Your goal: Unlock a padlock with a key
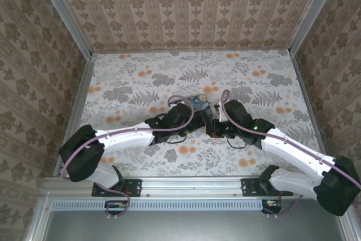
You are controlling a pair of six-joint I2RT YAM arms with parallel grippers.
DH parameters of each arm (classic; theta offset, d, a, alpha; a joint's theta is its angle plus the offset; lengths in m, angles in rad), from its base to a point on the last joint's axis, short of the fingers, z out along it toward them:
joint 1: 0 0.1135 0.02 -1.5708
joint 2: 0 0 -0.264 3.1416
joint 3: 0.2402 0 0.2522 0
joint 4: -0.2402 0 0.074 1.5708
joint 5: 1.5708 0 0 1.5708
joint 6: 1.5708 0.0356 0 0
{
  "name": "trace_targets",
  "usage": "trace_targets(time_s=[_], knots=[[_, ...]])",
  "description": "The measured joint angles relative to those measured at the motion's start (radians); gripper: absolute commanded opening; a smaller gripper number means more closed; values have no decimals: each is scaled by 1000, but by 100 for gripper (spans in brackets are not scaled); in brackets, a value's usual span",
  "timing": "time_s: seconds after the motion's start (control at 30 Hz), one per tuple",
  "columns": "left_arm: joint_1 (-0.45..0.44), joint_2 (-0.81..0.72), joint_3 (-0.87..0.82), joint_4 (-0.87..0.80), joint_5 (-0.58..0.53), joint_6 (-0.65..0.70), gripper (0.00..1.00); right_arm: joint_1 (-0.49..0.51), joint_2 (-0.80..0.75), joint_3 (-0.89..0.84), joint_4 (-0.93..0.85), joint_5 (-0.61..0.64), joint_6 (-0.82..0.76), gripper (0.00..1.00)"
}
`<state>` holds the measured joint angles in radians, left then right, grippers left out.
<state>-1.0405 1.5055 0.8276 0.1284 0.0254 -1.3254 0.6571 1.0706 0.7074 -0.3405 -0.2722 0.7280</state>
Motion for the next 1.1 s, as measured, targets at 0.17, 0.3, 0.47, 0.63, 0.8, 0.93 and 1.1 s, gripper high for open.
trace_targets(time_s=[0.17,0.3,0.47,0.63,0.8,0.93,1.1], knots=[[-8,29,0,85,17,-68,65,0,0,-2,-1,-2,6,0],[-11,37,0,101,16,-93,71,0,0,-2,-3,-1,6,0],[-13,31,-8,88,0,-107,78,0,0,-8,3,2,10,0],[-17,-5,-51,97,-14,-146,82,0,-12,-27,48,-3,17,0],[-25,-49,-95,126,-19,-218,81,0,-40,-55,114,-2,40,0],[-26,-75,-125,171,-21,-299,79,0,-66,-78,180,2,58,0],[-26,-83,-151,226,-22,-384,73,-1,-71,-101,242,3,80,0]])
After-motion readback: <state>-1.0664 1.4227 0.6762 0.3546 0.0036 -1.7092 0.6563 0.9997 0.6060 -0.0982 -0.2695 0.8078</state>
